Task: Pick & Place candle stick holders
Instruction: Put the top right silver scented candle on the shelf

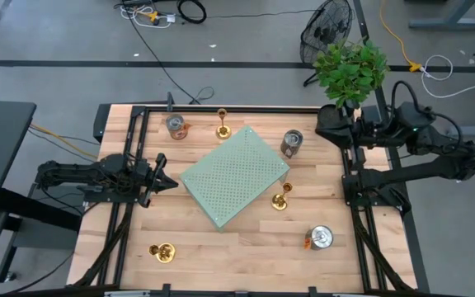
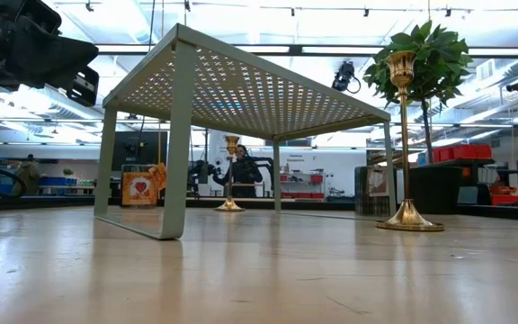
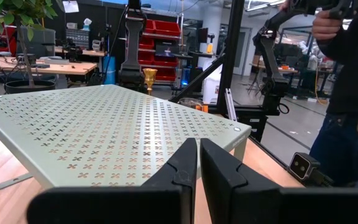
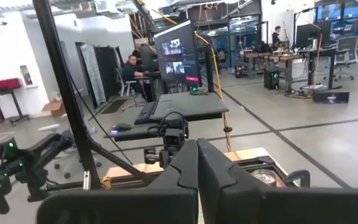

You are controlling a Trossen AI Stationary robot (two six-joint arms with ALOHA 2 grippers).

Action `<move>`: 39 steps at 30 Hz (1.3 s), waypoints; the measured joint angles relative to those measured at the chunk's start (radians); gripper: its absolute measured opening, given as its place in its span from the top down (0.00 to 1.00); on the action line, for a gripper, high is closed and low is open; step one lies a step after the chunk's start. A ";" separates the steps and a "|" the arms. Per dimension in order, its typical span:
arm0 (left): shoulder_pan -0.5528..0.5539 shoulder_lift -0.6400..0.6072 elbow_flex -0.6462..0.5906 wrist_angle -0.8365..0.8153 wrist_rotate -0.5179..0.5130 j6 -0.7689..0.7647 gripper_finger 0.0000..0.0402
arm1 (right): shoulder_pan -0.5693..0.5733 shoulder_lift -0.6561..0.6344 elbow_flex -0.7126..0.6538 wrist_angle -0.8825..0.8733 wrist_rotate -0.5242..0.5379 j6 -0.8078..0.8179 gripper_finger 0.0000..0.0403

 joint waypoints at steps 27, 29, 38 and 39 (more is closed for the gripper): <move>0.000 0.000 0.000 0.000 0.000 0.000 0.94 | -0.360 -0.029 0.000 -0.338 -0.176 -0.045 1.00; 0.000 0.000 0.000 0.000 0.000 0.000 0.94 | -0.399 -0.037 0.000 -0.379 -0.204 -0.071 1.00; 0.000 0.000 0.000 0.000 0.000 0.000 0.94 | -0.532 -0.062 0.000 -0.545 -0.221 -0.131 1.00; 0.000 0.000 0.000 0.000 0.000 0.000 0.94 | -0.546 -0.063 0.000 -0.558 -0.220 -0.134 1.00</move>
